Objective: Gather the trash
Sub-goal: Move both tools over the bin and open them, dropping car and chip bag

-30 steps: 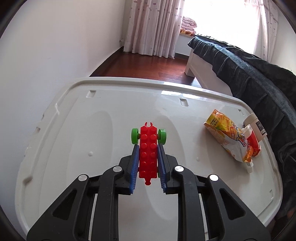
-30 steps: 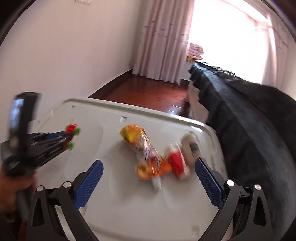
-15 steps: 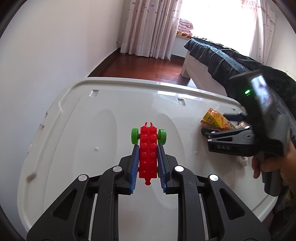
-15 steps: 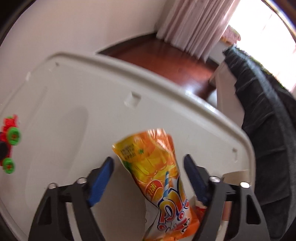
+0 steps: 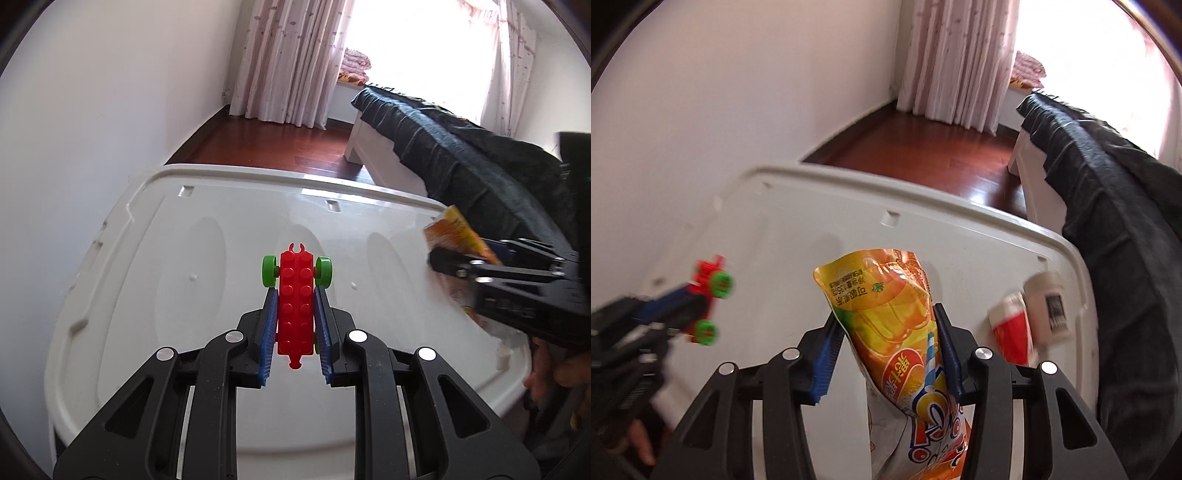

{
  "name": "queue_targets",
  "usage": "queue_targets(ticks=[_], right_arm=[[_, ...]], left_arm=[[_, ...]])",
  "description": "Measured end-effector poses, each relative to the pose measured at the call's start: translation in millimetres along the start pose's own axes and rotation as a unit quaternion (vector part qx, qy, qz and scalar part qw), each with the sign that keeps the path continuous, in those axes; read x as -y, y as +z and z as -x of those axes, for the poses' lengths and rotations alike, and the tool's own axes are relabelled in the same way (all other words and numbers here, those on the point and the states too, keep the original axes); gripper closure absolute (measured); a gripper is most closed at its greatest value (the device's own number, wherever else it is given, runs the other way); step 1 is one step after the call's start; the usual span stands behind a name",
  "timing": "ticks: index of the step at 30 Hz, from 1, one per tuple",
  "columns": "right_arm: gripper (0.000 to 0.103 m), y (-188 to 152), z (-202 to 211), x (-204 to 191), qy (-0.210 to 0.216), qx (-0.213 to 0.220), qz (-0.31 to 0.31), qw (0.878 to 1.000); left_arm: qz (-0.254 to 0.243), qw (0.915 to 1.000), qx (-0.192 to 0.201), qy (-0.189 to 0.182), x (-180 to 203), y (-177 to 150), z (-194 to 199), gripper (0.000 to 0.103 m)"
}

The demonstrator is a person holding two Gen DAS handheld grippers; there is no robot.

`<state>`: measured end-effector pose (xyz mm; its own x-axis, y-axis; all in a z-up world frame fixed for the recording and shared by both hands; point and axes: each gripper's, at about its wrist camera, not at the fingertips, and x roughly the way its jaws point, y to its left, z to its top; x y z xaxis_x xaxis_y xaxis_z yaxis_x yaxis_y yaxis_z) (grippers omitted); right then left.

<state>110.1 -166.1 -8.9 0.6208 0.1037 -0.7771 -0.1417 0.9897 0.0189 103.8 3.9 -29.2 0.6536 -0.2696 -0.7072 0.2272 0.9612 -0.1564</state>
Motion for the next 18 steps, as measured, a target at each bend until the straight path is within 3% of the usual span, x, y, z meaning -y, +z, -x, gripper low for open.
queue_targets(ticks=[7, 18], right_arm=[[0.055, -83.2, 74.8, -23.5, 0.020, -0.001, -0.057, 0.998], [0.055, -214.9, 83.0, -57.7, 0.023, -0.096, -0.100, 0.990]], left_arm=[[-0.029, 0.9995, -0.005, 0.004, 9.9, -52.7, 62.2, 0.084], [-0.063, 0.9952, -0.074, -0.010, 20.2, -152.8, 99.3, 0.084]])
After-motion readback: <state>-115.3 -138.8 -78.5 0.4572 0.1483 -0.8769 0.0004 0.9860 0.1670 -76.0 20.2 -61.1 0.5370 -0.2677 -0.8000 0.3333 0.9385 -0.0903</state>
